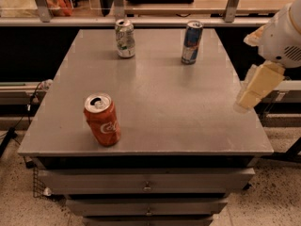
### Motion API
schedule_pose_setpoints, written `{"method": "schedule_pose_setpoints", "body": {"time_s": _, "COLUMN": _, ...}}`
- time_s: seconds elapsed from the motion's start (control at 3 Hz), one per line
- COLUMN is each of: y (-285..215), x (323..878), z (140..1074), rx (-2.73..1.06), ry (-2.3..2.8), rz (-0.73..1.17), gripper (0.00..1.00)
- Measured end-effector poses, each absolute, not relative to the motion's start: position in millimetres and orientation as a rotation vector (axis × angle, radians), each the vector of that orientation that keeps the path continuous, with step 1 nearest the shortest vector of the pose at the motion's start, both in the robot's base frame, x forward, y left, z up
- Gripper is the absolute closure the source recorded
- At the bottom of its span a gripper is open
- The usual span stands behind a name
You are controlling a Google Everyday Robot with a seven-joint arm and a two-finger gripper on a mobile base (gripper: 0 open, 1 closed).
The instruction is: Pick redbull can
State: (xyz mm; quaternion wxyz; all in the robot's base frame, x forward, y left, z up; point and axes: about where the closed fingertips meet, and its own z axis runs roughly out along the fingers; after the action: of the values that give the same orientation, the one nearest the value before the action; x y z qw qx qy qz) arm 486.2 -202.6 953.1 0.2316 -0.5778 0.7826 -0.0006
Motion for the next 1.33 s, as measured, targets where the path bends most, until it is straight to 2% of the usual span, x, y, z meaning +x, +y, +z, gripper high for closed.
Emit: {"method": "schedule_pose_setpoints", "body": {"time_s": 1.33, "y": -177.6, "x": 648.4, "z": 920.2, "rx": -1.267, "ry": 1.928, "rz": 0.171, "gripper": 0.00}}
